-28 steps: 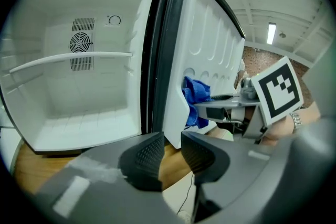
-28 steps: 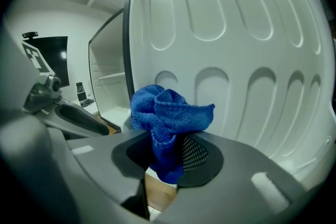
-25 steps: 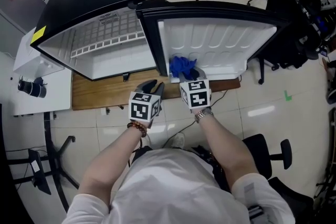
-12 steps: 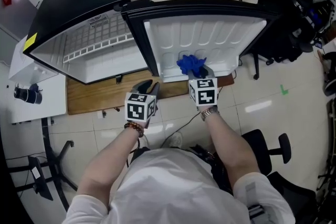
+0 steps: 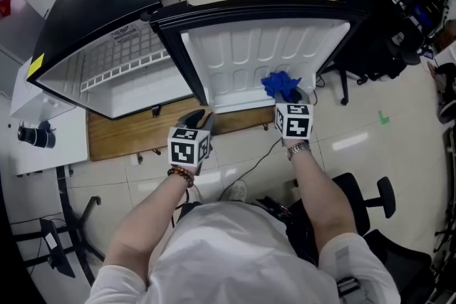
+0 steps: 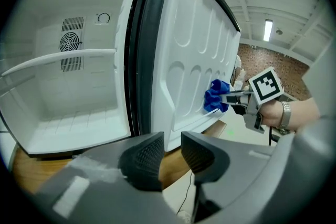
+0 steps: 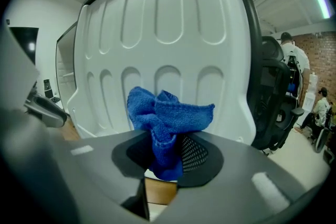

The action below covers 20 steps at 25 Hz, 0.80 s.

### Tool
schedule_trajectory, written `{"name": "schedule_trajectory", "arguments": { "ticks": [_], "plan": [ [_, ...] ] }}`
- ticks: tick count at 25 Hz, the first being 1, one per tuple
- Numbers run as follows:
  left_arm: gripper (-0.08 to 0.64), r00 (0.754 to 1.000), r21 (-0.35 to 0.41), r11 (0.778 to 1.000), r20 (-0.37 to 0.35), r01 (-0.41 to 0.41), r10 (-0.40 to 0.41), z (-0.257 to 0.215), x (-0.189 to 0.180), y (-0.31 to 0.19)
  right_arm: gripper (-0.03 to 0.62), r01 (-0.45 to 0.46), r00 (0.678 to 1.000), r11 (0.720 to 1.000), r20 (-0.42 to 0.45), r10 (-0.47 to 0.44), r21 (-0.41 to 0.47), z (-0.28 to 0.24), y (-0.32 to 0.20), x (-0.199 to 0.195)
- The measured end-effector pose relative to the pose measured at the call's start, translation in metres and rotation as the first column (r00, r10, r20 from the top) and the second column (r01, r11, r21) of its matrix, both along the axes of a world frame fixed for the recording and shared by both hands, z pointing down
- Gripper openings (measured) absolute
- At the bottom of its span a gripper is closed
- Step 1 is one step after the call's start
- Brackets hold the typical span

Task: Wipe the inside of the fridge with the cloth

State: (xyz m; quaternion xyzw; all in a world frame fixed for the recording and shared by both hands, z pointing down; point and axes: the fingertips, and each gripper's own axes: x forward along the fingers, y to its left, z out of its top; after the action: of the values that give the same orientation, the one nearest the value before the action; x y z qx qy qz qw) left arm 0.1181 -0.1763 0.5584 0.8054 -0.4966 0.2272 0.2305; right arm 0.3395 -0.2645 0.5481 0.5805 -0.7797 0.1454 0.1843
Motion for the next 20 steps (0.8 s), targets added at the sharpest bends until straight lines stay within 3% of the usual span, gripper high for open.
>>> {"name": "schedule_trajectory", "arguments": {
  "ticks": [13, 20],
  "plan": [
    [0.104, 1.0, 0.004, 1.0, 0.003, -0.012, 0.012, -0.002, 0.016, 0.0, 0.106, -0.106, 0.994, 0.994, -0.003, 0.106, 0.015, -0.007, 0.0, 0.05],
    [0.104, 1.0, 0.007, 1.0, -0.001, -0.006, 0.006, -0.002, 0.012, 0.001, 0.106, -0.019, 0.997, 0.997, 0.078, 0.013, 0.073, -0.032, 0.039, 0.02]
  ]
}}
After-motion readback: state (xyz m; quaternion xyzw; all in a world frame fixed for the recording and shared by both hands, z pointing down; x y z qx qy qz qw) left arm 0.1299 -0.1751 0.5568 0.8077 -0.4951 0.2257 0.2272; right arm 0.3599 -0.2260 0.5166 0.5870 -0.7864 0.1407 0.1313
